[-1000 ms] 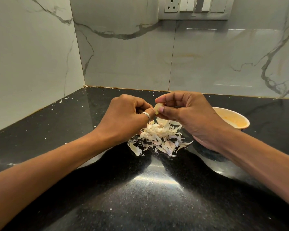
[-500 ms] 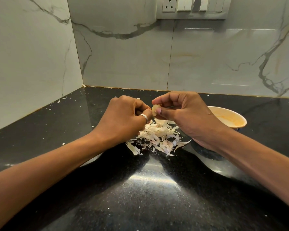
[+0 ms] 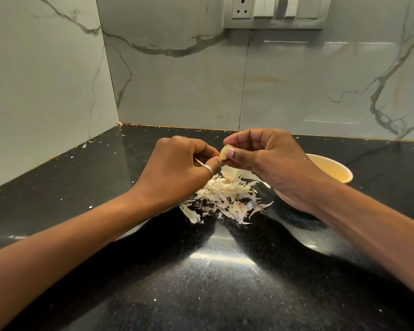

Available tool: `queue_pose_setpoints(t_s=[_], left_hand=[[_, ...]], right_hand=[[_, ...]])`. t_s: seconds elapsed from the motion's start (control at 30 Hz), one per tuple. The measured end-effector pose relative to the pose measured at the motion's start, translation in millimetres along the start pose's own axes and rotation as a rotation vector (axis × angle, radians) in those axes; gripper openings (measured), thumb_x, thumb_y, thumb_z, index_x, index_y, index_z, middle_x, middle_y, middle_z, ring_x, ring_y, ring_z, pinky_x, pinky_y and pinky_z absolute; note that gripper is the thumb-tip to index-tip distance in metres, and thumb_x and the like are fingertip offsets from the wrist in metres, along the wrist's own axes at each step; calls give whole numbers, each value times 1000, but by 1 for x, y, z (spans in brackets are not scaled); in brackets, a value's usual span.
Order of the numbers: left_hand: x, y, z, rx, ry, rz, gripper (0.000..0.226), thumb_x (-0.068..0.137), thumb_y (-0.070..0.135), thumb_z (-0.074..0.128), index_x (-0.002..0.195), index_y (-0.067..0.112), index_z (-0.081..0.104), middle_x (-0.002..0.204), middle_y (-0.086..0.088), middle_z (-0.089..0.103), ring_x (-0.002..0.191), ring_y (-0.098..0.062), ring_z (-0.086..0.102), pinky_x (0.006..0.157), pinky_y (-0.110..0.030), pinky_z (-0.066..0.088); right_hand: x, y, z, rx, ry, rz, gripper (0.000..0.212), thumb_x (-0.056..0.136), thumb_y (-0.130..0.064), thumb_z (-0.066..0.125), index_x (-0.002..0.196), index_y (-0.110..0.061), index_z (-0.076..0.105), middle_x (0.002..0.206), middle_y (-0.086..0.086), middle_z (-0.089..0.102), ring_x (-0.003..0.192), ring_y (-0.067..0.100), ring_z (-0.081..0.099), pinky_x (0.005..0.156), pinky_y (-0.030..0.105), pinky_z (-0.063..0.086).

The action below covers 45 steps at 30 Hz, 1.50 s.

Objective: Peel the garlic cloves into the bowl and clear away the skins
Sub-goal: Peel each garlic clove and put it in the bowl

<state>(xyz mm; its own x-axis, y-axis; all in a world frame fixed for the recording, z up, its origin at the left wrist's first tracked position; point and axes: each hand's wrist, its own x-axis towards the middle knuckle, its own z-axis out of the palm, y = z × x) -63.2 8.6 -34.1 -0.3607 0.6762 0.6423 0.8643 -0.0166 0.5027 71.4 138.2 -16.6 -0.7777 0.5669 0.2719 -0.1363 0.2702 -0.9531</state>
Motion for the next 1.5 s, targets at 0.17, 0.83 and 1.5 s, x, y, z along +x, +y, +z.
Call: queue_pose_setpoints(t_s=[0.17,0.83,1.5], left_hand=[[-1,0,0,135,23,131,19,93,38,68,91,23,80,63,34,54,63,9,62,57,-4,38],[-1,-4,3,140,35,92,26,85,41,58,78,22,75,60,15,63,60,-4,61,55,-18,45],[3,-8,-1,142,35,33,5,85,29,76,88,25,76,72,19,69,64,0,63,62,-21,50]], right_hand=[[-1,2,0,-71,-11,-34,18,90,2,71,108,-2,71,100,18,76,98,27,76,89,33,62],[-1,7,6,-203,-6,-131,18,89,1,75,103,-11,76,95,11,78,91,21,77,88,31,62],[0,-14,-11,-113,-17,4,14,91,6,69,104,0,73,90,14,75,75,15,69,64,17,55]])
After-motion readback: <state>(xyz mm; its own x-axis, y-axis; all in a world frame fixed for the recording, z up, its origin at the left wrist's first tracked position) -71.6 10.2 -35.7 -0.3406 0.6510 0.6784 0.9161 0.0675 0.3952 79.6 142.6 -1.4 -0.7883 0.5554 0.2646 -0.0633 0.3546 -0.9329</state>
